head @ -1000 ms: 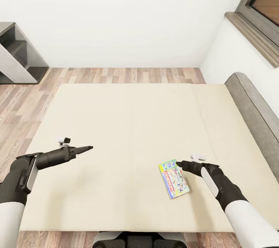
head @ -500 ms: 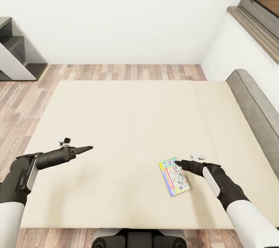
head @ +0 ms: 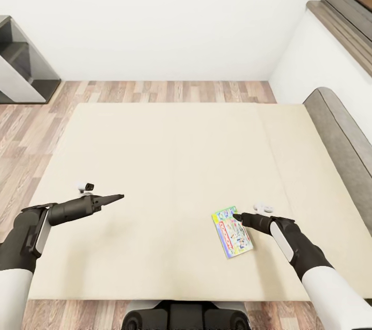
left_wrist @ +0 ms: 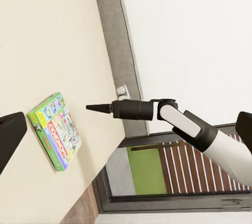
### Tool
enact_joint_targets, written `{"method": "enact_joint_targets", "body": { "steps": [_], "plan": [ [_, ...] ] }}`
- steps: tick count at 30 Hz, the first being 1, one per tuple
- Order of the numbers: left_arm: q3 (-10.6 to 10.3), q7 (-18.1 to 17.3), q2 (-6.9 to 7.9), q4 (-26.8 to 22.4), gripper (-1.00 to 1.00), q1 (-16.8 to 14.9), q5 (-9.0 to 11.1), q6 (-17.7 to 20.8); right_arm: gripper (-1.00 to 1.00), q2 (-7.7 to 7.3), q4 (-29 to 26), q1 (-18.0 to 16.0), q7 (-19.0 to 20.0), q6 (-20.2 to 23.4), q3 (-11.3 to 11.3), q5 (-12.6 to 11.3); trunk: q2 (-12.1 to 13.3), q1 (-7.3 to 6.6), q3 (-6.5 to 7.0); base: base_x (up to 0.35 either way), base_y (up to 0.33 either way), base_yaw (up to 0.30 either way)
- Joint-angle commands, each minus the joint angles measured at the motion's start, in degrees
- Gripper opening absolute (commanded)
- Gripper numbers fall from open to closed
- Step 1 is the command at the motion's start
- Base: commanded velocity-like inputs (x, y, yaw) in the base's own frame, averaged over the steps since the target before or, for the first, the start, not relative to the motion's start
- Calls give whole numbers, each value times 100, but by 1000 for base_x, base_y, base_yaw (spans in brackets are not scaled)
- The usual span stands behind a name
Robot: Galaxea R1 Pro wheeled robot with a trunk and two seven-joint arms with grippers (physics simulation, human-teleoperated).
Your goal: Put all the toys in the child's room - the three board games (two on the bed and one on the table), the two jigsaw puzzles on the table, and the tennis ball on the table - inside the toy box on the table in the child's room.
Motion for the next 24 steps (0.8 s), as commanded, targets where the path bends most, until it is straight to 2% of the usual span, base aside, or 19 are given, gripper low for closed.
{"method": "enact_joint_targets", "body": {
  "steps": [1,24],
  "plan": [
    [0,-23,1,-1,100,-3,-4,60,100,-7,-6,-2,3,23,14,-13,-9,3,-17,0,0,0],
    [0,-23,1,-1,100,-2,-4,50,100,-14,-6,-2,8,-52,14,-41,-9,3,-231,0,0,0]
  ]
}}
